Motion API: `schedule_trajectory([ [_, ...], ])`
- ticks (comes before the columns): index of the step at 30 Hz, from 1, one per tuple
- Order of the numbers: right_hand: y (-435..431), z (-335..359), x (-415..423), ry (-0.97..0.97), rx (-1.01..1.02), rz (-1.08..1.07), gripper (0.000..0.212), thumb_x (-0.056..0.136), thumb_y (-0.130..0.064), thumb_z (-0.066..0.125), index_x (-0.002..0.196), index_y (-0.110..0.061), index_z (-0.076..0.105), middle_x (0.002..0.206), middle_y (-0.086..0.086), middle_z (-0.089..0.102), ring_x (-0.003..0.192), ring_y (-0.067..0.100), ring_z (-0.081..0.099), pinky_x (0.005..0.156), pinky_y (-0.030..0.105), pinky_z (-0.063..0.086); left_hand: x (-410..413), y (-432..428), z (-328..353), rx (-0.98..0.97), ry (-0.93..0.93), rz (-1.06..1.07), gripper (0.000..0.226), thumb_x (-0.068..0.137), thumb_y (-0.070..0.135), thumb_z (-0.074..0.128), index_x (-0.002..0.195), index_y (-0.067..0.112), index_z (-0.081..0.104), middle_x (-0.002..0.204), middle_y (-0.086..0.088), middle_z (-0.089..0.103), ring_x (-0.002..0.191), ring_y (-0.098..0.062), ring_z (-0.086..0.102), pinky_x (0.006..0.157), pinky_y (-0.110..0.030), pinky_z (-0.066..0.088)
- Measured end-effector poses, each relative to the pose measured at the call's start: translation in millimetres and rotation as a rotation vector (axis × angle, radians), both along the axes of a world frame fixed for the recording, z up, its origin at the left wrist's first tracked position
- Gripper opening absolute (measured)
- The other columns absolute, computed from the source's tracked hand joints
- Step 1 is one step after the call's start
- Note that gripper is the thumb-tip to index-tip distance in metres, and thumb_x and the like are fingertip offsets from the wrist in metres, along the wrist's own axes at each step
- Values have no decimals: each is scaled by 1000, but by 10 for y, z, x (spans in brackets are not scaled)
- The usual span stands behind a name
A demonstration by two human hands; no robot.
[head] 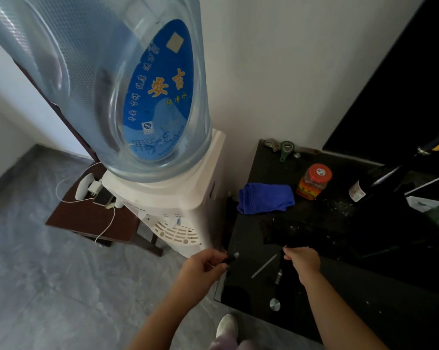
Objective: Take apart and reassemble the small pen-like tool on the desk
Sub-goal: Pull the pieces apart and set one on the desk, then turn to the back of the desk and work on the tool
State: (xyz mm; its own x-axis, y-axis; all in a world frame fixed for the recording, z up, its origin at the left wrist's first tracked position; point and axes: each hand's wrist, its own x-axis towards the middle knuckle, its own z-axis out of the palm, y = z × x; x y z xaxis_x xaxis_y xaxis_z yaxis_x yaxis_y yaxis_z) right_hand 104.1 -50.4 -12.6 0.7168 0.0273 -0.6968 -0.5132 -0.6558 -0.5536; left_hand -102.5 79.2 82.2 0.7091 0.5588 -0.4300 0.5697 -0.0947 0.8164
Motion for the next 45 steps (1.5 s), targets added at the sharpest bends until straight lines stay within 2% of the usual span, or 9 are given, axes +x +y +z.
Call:
schedule_trajectory([
  [5,-149,103,-37,-4,78,22,12,82,-10,60,92,-6,63,93,9,62,83,22,57,75,36,45,118,-94,39,-1,-7,-42,24,83,12,60,76,36,60,70,10,61,58,5,56,62,-10,48],
  [8,-318,212,-121,-65,164,82,18,82,-11,60,101,-9,62,98,6,62,83,19,58,76,33,45,207,-172,79,5,-6,-76,19,85,14,58,81,32,59,72,11,61,64,1,57,59,-6,47],
  [14,-734,595,-327,-239,186,153,14,84,-17,58,98,-18,61,98,-1,62,94,15,59,75,23,45,393,-353,188,16,-7,-134,20,84,17,58,78,36,59,76,7,63,76,-10,60,79,-30,50],
  [16,-896,741,-448,-354,142,204,14,84,-18,58,99,-18,61,97,-4,62,96,13,58,72,18,42,460,-434,244,8,-16,-187,16,85,17,57,83,33,60,79,5,64,80,-13,61,79,-30,50],
  [23,-1514,1038,-865,-627,-146,349,34,87,-26,55,121,-21,55,126,-5,56,120,11,45,100,24,36,743,-877,385,-47,-117,-342,13,84,7,57,88,19,60,74,3,65,65,1,62,67,-13,48],
  [26,-1794,1094,-988,-761,-212,338,33,82,-23,62,115,-17,61,120,0,63,114,16,54,97,26,41,865,-1156,476,-97,-129,-429,14,85,9,57,90,21,59,79,2,66,72,-9,65,70,-21,49],
  [32,-2474,1156,-1143,-897,-316,278,33,61,-16,81,92,-16,70,92,1,73,81,18,68,68,29,57,917,-1862,627,-171,-181,-522,22,84,4,56,82,25,56,83,-7,63,60,-3,62,56,-10,48],
  [41,-4184,1236,-1584,-850,-370,128,26,64,-15,77,89,-15,68,85,4,72,79,24,67,69,27,53,719,-3403,746,-179,-214,-597,16,83,-1,57,81,15,58,71,-2,60,52,4,58,49,-5,46],
  [45,-4764,1254,-1620,-828,-384,103,28,64,-10,79,90,-13,69,87,6,72,81,28,67,71,34,55,682,-3867,696,-146,-215,-555,21,81,3,62,74,22,59,65,2,58,57,-6,55,45,-9,42],
])
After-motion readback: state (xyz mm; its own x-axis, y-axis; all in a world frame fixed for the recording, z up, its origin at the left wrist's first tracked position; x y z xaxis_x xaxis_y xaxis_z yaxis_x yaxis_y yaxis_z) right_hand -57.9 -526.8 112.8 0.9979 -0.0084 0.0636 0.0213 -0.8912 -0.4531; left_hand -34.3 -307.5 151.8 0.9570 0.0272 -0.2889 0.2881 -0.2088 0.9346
